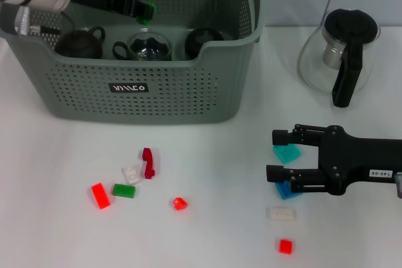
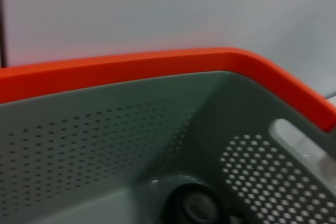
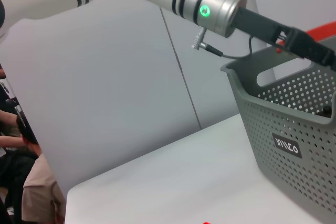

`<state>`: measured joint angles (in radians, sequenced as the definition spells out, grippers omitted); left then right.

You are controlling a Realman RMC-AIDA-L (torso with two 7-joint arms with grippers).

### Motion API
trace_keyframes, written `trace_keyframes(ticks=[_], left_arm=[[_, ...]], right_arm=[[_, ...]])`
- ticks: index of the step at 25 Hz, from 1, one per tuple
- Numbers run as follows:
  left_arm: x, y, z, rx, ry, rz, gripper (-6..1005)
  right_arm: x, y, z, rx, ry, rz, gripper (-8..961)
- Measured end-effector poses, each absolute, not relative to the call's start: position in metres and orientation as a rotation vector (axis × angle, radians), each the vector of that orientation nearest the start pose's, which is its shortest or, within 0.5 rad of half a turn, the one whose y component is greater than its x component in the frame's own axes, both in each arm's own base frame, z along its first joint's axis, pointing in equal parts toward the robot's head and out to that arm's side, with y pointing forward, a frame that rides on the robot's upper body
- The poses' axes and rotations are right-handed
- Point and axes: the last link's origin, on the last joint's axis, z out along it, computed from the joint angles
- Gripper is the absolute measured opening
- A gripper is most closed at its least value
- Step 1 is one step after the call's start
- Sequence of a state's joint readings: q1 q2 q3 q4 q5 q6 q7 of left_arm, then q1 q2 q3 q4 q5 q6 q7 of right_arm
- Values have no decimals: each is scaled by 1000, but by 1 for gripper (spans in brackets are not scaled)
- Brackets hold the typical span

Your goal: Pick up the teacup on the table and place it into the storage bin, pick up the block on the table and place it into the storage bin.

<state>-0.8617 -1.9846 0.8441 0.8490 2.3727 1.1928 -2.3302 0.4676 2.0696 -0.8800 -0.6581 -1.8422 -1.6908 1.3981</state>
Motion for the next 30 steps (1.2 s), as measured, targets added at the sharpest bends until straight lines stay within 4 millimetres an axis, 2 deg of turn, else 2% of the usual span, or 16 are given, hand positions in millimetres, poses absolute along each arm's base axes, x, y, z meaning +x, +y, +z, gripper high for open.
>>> trace_keyframes(ticks=[7,12,15,20,23,27,30], left_arm=[[-183,462,53,-2314,-1107,-211,196],[-183,461,61,-2288,-1118,-274,381],[-179,452,68,-2303,-1089,-401,446],[-174,407,85,-2490,-899,-760,553],[-184,374,95,-2619,-804,-876,618],[-211,333,97,-2739,-665,-868,649],[-236,304,87,-2811,-635,-725,656]], right_arm=[[248,298,-10,-2882,612,864,835],[248,298,-10,-2882,613,864,835],[249,298,-10,-2877,616,860,835],[249,298,-10,-2877,615,859,836],[249,299,-10,-2878,614,860,836],[248,299,-11,-2879,613,863,836],[247,299,-11,-2880,610,865,836]])
